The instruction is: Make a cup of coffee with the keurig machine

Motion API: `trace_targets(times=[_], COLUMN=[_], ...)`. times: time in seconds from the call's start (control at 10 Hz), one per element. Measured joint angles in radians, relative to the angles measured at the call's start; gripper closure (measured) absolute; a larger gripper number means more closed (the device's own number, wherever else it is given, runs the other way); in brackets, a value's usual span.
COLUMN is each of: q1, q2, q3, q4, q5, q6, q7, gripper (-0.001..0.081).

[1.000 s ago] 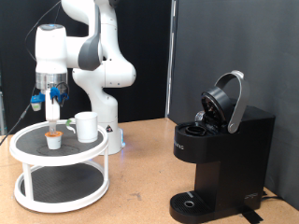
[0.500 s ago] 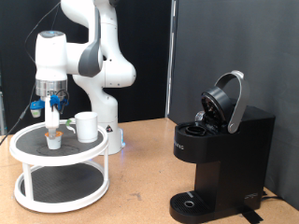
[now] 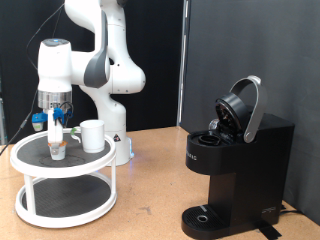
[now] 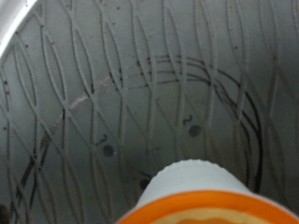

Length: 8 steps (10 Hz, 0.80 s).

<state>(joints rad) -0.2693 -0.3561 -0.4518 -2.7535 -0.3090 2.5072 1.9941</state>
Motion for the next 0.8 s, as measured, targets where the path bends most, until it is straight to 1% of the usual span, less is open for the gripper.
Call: trace_targets(times=[0.8], q1=[0.001], q2=[0.005], q3=[0.000], q4=[-0.004], q5=[0.028], q6=[0.004], q7=[-0.002], gripper=[0.0072])
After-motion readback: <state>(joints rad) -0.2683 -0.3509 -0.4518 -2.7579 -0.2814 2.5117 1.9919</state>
